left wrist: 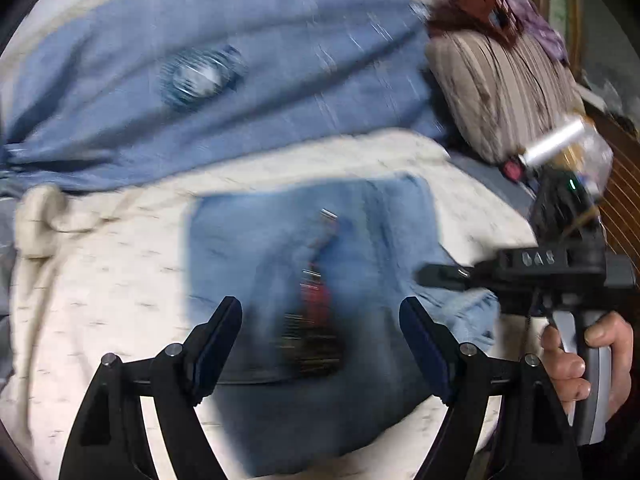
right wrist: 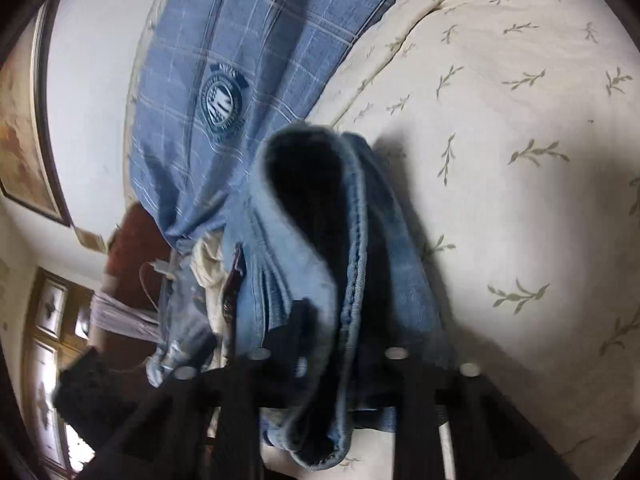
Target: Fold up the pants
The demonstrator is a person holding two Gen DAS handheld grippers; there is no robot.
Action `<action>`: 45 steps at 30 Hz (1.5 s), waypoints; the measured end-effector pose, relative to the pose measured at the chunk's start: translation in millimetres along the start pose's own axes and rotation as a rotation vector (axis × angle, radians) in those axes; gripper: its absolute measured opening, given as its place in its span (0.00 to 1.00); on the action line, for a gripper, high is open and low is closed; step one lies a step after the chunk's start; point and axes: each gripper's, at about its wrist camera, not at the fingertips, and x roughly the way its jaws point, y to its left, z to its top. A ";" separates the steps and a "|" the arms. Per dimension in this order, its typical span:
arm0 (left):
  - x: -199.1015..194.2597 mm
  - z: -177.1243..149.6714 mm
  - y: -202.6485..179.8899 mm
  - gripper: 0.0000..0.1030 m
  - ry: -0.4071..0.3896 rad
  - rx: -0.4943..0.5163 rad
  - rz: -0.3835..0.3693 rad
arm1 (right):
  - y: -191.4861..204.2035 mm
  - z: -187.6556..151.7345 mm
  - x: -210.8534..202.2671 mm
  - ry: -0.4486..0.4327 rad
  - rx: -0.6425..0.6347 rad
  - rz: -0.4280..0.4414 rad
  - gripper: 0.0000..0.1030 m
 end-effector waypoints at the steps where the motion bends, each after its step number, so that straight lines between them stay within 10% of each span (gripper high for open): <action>1: -4.8 -0.1 6.4 0.79 -0.016 -0.010 0.018 | 3.6 -0.2 -1.6 -0.009 -0.022 -0.007 0.17; 11: 14.3 -16.2 44.2 0.79 0.045 -0.136 0.094 | 40.3 -5.4 -44.6 -0.231 -0.214 -0.106 0.11; 24: 33.8 -29.1 30.8 0.82 0.061 -0.127 0.093 | 9.2 -3.1 -12.9 -0.147 -0.235 -0.343 0.13; 36: 28.2 -24.3 23.1 0.85 0.037 -0.054 0.177 | 78.6 1.7 -42.5 -0.265 -0.412 -0.360 0.19; 45: 28.7 -23.2 20.9 0.85 0.034 -0.027 0.185 | 82.3 31.2 9.4 -0.170 -0.420 -0.397 0.19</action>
